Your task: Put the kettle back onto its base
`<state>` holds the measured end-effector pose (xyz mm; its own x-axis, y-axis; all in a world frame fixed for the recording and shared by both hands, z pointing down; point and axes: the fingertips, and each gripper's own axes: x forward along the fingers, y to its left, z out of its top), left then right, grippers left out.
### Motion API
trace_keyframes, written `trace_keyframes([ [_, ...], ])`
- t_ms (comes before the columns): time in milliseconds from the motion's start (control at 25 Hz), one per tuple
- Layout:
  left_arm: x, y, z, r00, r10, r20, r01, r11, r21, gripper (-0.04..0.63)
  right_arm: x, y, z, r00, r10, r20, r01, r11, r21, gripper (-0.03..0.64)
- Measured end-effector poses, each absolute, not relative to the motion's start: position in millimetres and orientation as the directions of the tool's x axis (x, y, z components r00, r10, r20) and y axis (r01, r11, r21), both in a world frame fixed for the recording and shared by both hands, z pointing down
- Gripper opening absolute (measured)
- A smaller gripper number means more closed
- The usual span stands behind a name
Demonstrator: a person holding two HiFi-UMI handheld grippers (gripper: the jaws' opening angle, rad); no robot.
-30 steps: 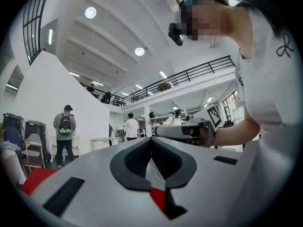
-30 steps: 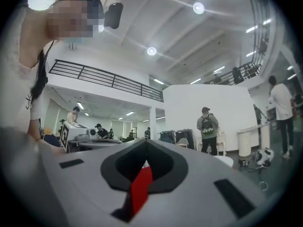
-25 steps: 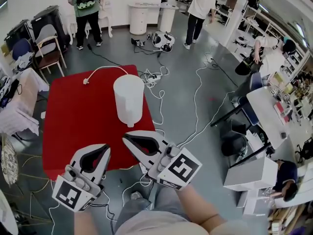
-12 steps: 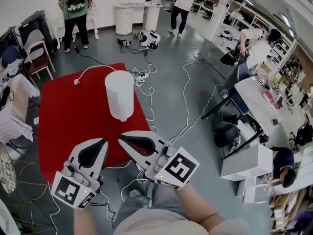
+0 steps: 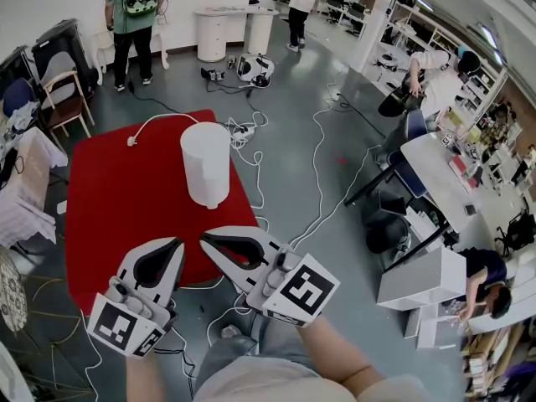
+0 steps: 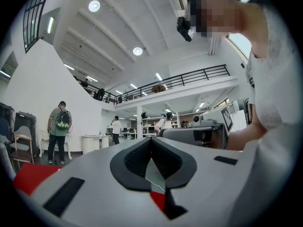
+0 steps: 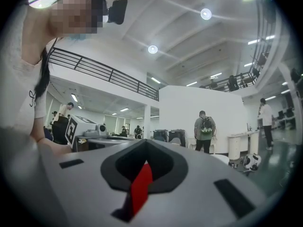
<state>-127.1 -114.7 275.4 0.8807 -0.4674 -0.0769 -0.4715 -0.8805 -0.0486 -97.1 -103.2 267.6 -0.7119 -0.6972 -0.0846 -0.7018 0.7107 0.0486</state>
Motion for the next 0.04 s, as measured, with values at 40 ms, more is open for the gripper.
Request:
trace_keyframes([
  [40,-124.9,-112.5,275.5,0.881,-0.468,-0.075,-0.472,-0.88,-0.049,0.011,-94.7,-101.0,267.0,-0.711,-0.698,-0.085,-0.702,0.71,0.049,0.006],
])
